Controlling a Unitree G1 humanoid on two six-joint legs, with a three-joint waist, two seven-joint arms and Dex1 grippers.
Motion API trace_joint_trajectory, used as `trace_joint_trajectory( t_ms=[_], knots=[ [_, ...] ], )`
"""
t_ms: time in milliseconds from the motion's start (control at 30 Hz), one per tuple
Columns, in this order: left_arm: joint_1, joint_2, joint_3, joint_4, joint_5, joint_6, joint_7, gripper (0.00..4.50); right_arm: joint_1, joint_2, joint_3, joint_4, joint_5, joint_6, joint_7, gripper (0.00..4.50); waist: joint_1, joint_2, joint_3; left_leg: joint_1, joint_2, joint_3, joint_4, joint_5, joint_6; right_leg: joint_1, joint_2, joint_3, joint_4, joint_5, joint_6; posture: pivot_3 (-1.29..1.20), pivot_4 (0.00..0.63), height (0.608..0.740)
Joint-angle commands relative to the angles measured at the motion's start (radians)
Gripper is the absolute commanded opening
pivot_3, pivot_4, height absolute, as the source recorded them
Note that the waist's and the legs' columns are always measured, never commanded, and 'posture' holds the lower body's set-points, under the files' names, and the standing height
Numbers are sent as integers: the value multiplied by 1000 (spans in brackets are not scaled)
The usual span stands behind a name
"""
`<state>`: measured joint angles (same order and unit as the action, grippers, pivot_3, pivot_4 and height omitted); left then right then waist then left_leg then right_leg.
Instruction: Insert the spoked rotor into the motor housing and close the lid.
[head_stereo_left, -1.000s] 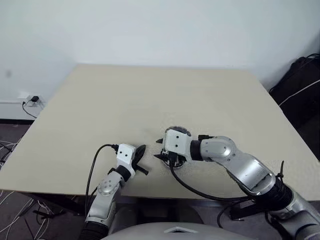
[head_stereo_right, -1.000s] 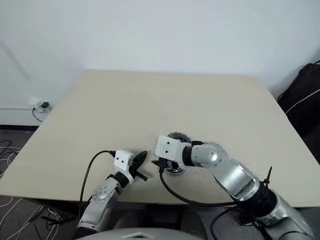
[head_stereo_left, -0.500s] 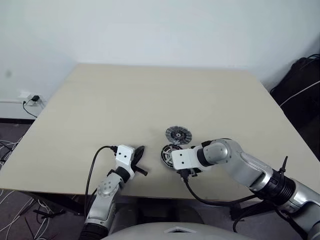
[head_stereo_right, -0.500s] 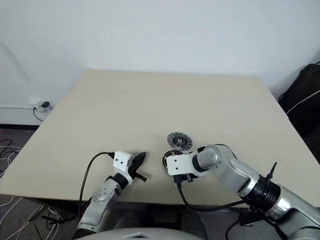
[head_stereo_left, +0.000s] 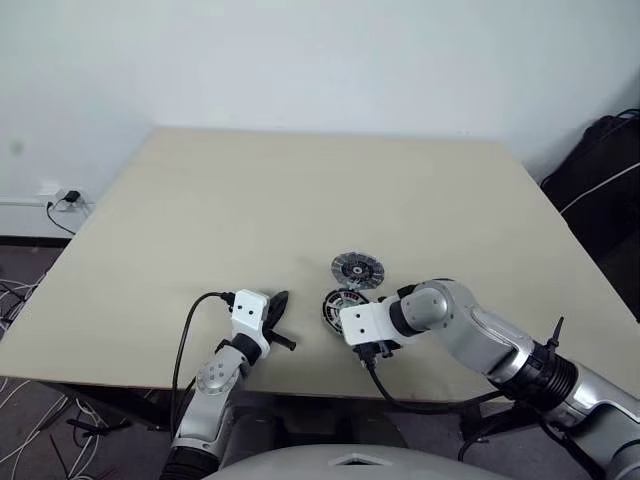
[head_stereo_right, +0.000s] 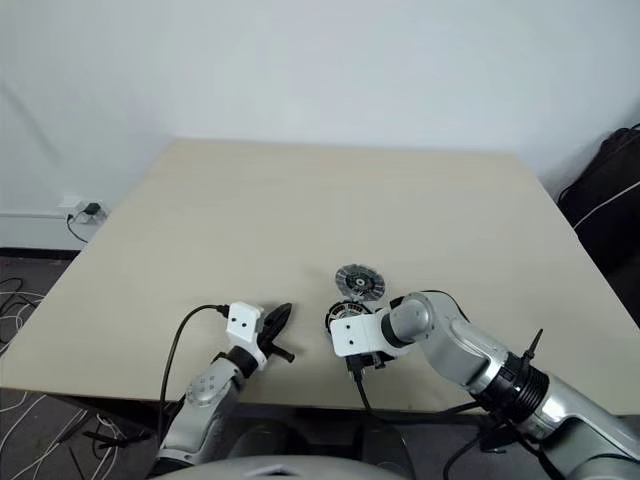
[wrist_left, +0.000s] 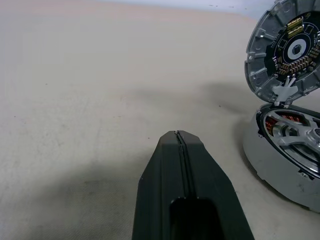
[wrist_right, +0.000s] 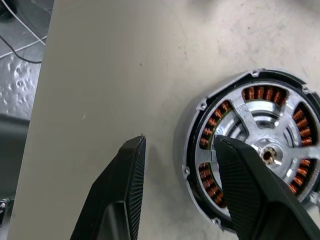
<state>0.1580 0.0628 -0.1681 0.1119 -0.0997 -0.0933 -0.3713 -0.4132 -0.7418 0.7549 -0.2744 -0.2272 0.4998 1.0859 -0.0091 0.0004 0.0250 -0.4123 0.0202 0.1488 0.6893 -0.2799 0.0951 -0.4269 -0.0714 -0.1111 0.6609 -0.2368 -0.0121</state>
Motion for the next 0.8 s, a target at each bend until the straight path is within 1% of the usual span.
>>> trace_joint_trajectory(
  t_ms=[33, 100, 167, 200, 300, 367, 433, 633, 700, 800],
  knots=[
    [-10, -8, 1, -21, -8, -14, 1, 0, -2, 12, -25, 6, -10, -11, 10, 2315, 0, 0, 0, 0, 0, 0, 0, 0, 0, 0, 0, 0, 0, 0, 0, 0, 0, 740],
    [-9, -9, 2, -22, -8, -14, 3, 0, 0, 15, -26, 11, -11, -11, 15, 2315, 0, 0, 0, 0, 0, 0, 0, 0, 0, 0, 0, 0, 0, 0, 0, 0, 0, 740],
    [-8, -10, 2, -23, -8, -14, 4, 0, 3, 17, -29, 17, -13, -10, 16, 1927, 0, 0, 0, 0, 0, 0, 0, 0, 0, 0, 0, 0, 0, 0, 0, 0, 0, 740],
    [-8, -11, 2, -24, -8, -15, 5, 0, 3, 18, -30, 20, -14, -11, 17, 1699, 0, 0, 0, 0, 0, 0, 0, 0, 0, 0, 0, 0, 0, 0, 0, 0, 0, 740],
    [-5, -12, 3, -26, -9, -15, 7, 0, 7, 24, -39, 25, -19, -14, 16, 686, 1, 0, 0, 0, 0, 0, 0, 0, 0, 0, 0, 0, 0, 0, 0, 0, 0, 740],
    [-3, -13, 3, -26, -10, -16, 8, 0, 10, 30, -44, 28, -25, -15, 16, 117, 0, 0, 0, 0, 0, 0, 0, 0, 0, 0, 0, 0, 0, 0, 0, 0, 0, 740],
    [-1, -15, 2, -27, -10, -17, 9, 0, 12, 37, -49, 31, -31, -15, 15, 51, -2, 0, -1, 0, 0, 0, 0, 0, 0, 0, 0, 0, 0, 0, 0, 0, 0, 740],
    [1, -22, 1, -26, -9, -18, 12, 0, 28, 51, -81, 27, -16, 21, 11, 51, -2, 0, -1, 0, 0, -1, 0, 0, 0, 1, 0, -1, 1, 0, 0, 0, 0, 740],
    [2, -24, 1, -25, -9, -18, 13, 0, 46, 59, -112, 6, 7, 67, 10, 51, -1, 0, -1, 0, 0, -1, 0, 0, 0, 1, 0, -1, 1, 0, 0, 0, 0, 740],
    [4, -27, 0, -21, -7, -22, 14, 0, 89, 77, -167, -50, 51, 189, -3, 51, 2, 0, -1, 0, 0, -1, 0, 0, 0, 1, 0, -1, 1, 0, 0, 0, 0, 740]
  ],
)
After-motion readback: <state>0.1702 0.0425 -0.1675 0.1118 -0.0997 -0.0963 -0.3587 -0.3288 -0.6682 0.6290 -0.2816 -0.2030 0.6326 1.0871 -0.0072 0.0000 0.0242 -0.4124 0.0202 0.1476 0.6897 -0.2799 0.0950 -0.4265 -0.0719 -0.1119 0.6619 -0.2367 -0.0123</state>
